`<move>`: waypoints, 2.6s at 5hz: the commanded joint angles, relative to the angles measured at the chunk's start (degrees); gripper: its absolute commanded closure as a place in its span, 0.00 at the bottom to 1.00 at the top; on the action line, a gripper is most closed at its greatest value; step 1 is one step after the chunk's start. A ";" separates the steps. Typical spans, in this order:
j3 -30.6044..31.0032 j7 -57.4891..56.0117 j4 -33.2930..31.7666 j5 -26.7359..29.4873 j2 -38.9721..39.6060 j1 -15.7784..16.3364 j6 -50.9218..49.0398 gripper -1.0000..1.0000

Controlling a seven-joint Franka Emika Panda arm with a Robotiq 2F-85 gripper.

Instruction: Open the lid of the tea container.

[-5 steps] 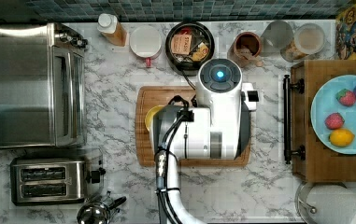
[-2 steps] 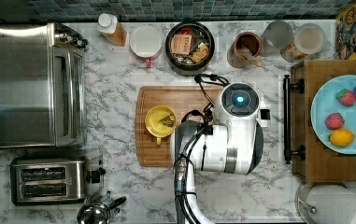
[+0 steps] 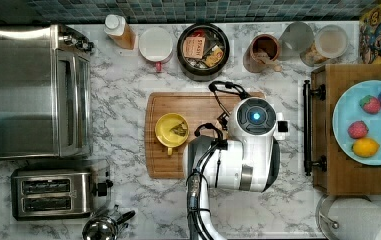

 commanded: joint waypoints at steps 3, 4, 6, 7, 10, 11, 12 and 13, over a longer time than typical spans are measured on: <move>-1.00 5.63 1.71 2.78 6.89 -1.49 7.97 0.00; -0.20 4.56 2.15 3.42 8.44 -1.21 10.19 0.00; 0.14 4.09 3.83 4.27 11.27 -1.20 8.12 0.00; 0.04 4.03 4.13 4.63 12.54 -1.22 8.46 0.00; -0.65 6.59 3.60 3.64 12.18 -2.16 11.40 0.00; -1.07 7.23 5.37 3.66 13.20 -1.99 7.89 1.00; -0.79 7.29 6.55 4.30 14.03 -1.64 5.78 1.00; -0.37 7.68 7.37 4.29 14.18 -0.97 4.67 1.00</move>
